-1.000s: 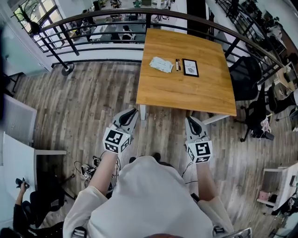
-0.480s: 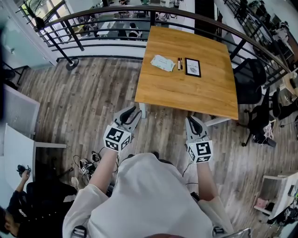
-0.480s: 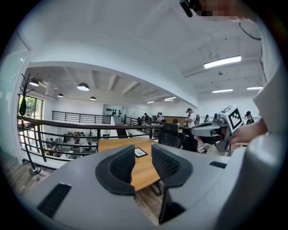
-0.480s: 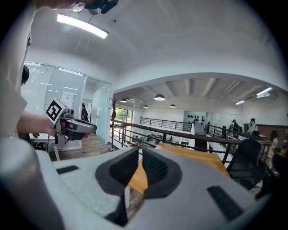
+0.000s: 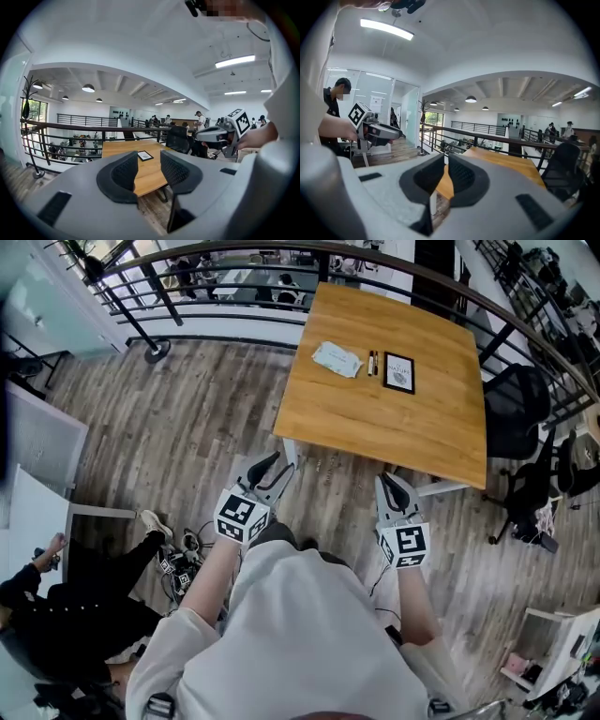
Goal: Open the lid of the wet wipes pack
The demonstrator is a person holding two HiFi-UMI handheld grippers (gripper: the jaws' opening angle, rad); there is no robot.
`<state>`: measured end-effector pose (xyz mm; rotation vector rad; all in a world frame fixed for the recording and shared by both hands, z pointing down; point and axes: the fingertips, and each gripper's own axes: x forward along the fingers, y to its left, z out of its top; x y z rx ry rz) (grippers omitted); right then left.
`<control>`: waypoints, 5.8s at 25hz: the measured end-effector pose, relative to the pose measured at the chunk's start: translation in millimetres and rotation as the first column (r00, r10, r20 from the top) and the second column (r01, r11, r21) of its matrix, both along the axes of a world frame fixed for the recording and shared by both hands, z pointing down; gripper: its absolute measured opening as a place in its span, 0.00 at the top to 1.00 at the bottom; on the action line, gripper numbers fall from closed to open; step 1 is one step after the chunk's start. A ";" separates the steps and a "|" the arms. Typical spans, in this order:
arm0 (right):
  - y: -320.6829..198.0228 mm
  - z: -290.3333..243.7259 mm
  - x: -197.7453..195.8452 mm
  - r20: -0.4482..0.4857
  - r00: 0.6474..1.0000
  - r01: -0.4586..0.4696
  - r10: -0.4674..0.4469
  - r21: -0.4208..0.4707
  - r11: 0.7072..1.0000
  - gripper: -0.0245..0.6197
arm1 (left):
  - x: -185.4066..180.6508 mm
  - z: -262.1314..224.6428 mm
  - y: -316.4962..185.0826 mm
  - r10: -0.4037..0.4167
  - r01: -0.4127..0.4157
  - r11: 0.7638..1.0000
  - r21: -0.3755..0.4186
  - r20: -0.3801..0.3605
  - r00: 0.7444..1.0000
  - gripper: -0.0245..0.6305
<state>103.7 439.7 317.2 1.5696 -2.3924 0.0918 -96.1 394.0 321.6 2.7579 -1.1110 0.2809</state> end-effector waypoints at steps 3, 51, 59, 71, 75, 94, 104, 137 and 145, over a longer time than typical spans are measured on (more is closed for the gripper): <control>-5.5 5.6 1.7 0.002 1.000 0.006 -0.006 -0.009 1.000 0.94 | 1.7 3.6 -2.5 -0.007 0.007 1.000 -0.006 0.004 1.000 0.74; -329.4 67.6 -34.5 -0.123 0.982 -0.164 0.141 -0.205 0.965 0.94 | -1.9 85.1 -346.7 0.223 -0.223 0.958 -0.179 -0.018 0.975 0.74; -393.6 102.7 -10.8 -0.147 0.989 -0.036 -0.003 -0.260 0.965 0.94 | 28.4 110.4 -400.6 0.163 -0.156 0.969 -0.194 0.020 0.986 0.73; -486.2 171.5 27.6 -0.146 0.967 0.153 -0.211 -0.333 0.931 0.94 | 97.9 166.9 -469.4 0.160 -0.136 0.973 -0.186 0.126 0.979 0.70; -508.0 194.8 30.7 -0.143 0.955 0.194 -0.258 -0.356 0.914 0.94 | 115.0 187.3 -488.6 0.174 -0.143 0.970 -0.197 0.152 0.973 0.70; -568.1 294.1 3.7 -0.293 0.876 0.214 -0.384 -0.478 0.852 0.93 | 152.0 298.1 -548.3 0.376 -0.321 0.921 -0.220 0.293 0.879 0.64; -577.3 347.7 -12.9 -0.392 0.795 0.219 -0.463 -0.526 0.822 0.91 | 157.7 342.0 -566.9 0.471 -0.423 0.882 -0.208 0.359 0.806 0.58; -583.0 350.5 -17.1 -0.502 0.778 0.175 -0.378 -0.405 0.897 0.91 | 167.5 372.1 -568.0 0.552 -0.481 0.834 -0.272 0.382 0.741 0.56; -596.7 322.1 -13.3 -0.498 0.819 0.137 -0.286 -0.315 0.939 0.93 | 166.7 372.6 -567.5 0.552 -0.482 0.834 -0.270 0.385 0.740 0.56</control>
